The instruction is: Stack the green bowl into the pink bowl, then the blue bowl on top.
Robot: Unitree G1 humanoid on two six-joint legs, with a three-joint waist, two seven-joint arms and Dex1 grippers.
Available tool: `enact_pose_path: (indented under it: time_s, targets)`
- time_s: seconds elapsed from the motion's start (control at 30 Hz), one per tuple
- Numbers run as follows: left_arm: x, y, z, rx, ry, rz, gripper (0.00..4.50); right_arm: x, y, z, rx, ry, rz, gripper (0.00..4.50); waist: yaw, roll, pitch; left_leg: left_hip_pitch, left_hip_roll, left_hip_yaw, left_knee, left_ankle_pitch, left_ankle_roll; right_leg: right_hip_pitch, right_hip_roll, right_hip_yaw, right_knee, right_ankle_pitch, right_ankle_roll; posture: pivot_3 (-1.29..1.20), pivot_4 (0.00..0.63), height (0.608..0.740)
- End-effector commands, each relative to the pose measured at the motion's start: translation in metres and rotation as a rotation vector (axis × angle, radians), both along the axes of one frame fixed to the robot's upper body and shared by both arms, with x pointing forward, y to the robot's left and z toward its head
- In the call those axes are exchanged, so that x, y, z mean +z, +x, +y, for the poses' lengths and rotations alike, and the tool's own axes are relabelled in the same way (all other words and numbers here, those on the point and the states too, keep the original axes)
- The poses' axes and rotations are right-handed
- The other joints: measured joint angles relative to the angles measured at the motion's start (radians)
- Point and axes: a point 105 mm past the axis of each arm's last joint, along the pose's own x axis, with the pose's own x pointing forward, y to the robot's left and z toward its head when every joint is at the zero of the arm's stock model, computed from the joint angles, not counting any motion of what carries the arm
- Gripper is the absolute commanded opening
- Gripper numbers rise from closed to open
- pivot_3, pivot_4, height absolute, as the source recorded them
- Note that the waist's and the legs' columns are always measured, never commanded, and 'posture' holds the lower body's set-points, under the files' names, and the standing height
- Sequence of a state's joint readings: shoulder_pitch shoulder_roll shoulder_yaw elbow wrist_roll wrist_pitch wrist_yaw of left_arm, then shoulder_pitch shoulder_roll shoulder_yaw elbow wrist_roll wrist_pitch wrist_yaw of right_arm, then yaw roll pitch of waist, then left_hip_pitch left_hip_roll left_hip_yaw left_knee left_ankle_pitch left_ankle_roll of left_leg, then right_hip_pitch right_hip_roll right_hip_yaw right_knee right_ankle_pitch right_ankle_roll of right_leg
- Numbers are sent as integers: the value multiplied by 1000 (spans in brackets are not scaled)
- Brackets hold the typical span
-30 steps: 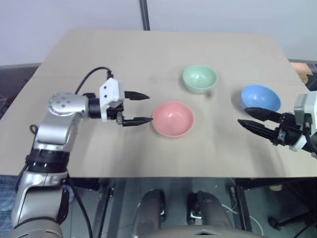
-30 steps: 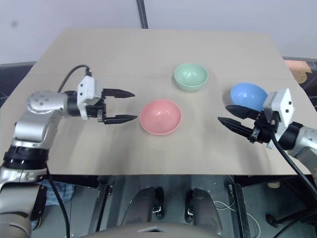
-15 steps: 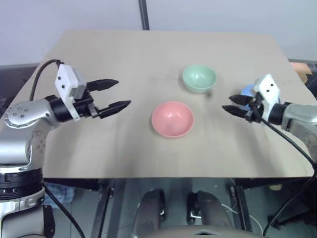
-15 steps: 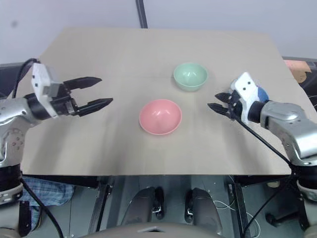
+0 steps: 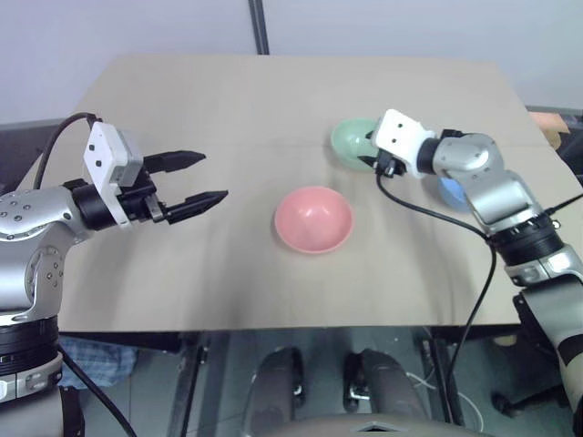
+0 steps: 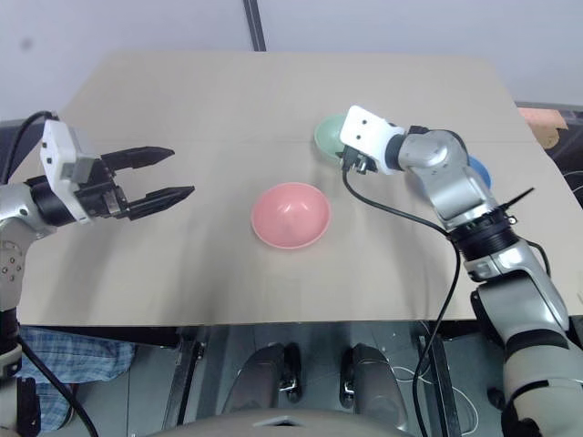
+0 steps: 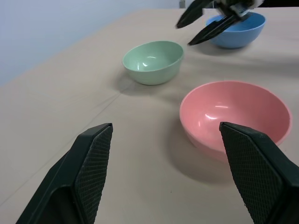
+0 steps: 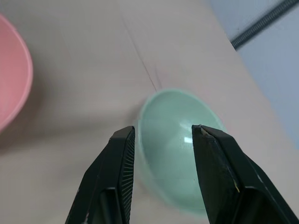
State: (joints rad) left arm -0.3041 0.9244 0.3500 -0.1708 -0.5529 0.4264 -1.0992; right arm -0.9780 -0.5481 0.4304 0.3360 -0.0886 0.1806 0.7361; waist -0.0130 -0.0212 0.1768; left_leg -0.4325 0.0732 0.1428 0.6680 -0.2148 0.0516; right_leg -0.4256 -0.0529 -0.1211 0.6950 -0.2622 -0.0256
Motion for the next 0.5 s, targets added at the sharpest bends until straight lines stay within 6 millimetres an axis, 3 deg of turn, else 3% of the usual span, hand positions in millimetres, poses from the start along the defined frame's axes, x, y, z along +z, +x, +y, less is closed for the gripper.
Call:
enact_pose_path:
  time_s: [0.03, 0.47, 0.5]
  targets:
    - [10, -1, -1, -15, 19, -41, 3858, 4, 9, 5, 22, -105, -59, 2201, 0, 0, 0, 0, 0, 0, 0, 0, 0, 0, 0, 0, 0, 0, -1, 0, 150, 740]
    - [11, 4, -7, -45, 18, -48, 3858, -30, 33, 15, -2, -272, 108, 2201, -7, 1, 0, 0, 0, 1, 0, 0, 0, -1, 0, 1, 1, 1, -2, 0, 150, 740]
    - [10, 4, -8, -45, 19, -47, 3933, -30, 33, 17, 4, -273, 105, 1942, -7, 1, 0, 0, 0, 1, -1, 0, 0, -1, 0, 1, 1, 1, -2, 0, 150, 740]
